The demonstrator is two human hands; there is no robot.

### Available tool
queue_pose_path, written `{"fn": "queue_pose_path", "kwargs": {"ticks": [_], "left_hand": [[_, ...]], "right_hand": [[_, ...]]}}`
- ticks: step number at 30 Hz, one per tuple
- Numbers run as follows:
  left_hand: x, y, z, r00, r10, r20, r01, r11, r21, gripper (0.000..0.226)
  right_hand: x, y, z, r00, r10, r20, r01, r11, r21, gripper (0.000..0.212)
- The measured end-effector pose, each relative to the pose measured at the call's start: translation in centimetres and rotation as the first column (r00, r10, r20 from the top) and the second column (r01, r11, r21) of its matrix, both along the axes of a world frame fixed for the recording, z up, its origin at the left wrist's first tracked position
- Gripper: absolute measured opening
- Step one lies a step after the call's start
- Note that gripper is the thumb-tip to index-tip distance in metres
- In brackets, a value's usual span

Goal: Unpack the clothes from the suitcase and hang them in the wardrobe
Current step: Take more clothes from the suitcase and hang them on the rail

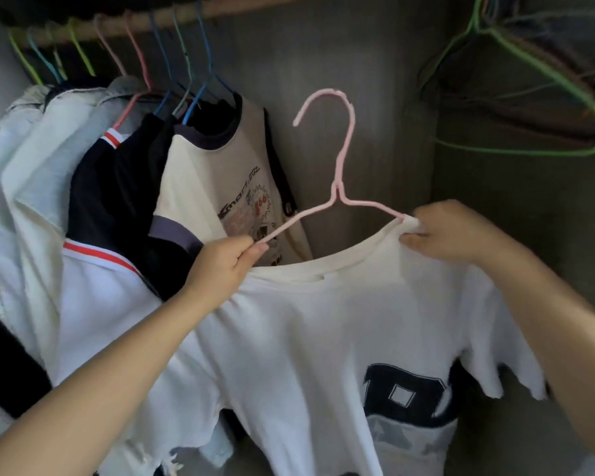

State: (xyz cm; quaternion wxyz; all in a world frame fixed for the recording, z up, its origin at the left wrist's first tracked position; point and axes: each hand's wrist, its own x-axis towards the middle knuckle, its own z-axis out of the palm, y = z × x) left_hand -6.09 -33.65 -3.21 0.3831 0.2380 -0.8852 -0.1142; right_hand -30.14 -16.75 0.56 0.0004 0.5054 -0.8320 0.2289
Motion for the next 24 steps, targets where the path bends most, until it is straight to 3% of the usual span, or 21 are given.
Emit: {"fn": "queue_pose_path", "kwargs": {"ticks": [4, 6, 8, 11, 13, 15, 17, 20, 22, 24], "left_hand": [[-3.7, 0.4, 1.5, 0.969, 0.115, 0.218, -0.110, 0.993, -0.037, 0.038], [-6.1, 0.1, 2.5, 0.898, 0.251, 0.361, -0.208, 0.966, -0.153, 0.038], [-7.8, -0.4, 3.2, 0.876, 0.270, 0.399, -0.221, 0.961, -0.165, 0.041], [-8.9, -2.1, 3.8, 0.947, 0.193, 0.257, -0.216, 0.974, 0.063, 0.047], [-8.2, -4.1, 4.3, 0.961, 0.272, 0.058, -0.278, 0.929, 0.245, 0.052], [-6.7, -6.2, 4.4, 0.907, 0.413, 0.085, -0.416, 0.848, 0.328, 0.056], [-4.7, -7.9, 3.9, 0.815, 0.514, 0.268, -0.576, 0.769, 0.277, 0.057], [-2.4, -9.0, 3.1, 0.678, 0.566, 0.470, -0.670, 0.738, 0.079, 0.051], [-1.9, -9.2, 2.7, 0.624, 0.579, 0.525, -0.664, 0.747, -0.035, 0.047], [-2.2, -8.9, 2.7, 0.617, 0.599, 0.510, -0.629, 0.765, -0.138, 0.040]], "right_hand": [[0.4, 0.6, 1.0, 0.979, 0.037, 0.201, -0.011, 0.992, -0.126, 0.034], [0.2, 0.8, 1.6, 0.964, -0.010, 0.266, 0.059, 0.982, -0.179, 0.026], [-0.2, 1.4, 2.3, 0.936, -0.068, 0.344, 0.133, 0.977, -0.169, 0.021], [-1.2, 2.2, 2.9, 0.906, -0.155, 0.394, 0.220, 0.967, -0.125, 0.021], [-1.3, 2.3, 2.9, 0.899, -0.177, 0.401, 0.237, 0.966, -0.106, 0.022], [-1.1, 2.0, 2.8, 0.894, -0.188, 0.408, 0.254, 0.960, -0.114, 0.016], [-1.3, 1.5, 2.7, 0.889, -0.247, 0.386, 0.301, 0.950, -0.084, 0.022], [-1.8, 0.6, 2.1, 0.862, -0.349, 0.368, 0.374, 0.927, 0.002, 0.026], [-1.6, -0.3, 1.7, 0.831, -0.351, 0.433, 0.401, 0.916, -0.027, 0.023], [-0.9, -1.9, 1.4, 0.766, -0.251, 0.592, 0.403, 0.905, -0.138, 0.024]]}}
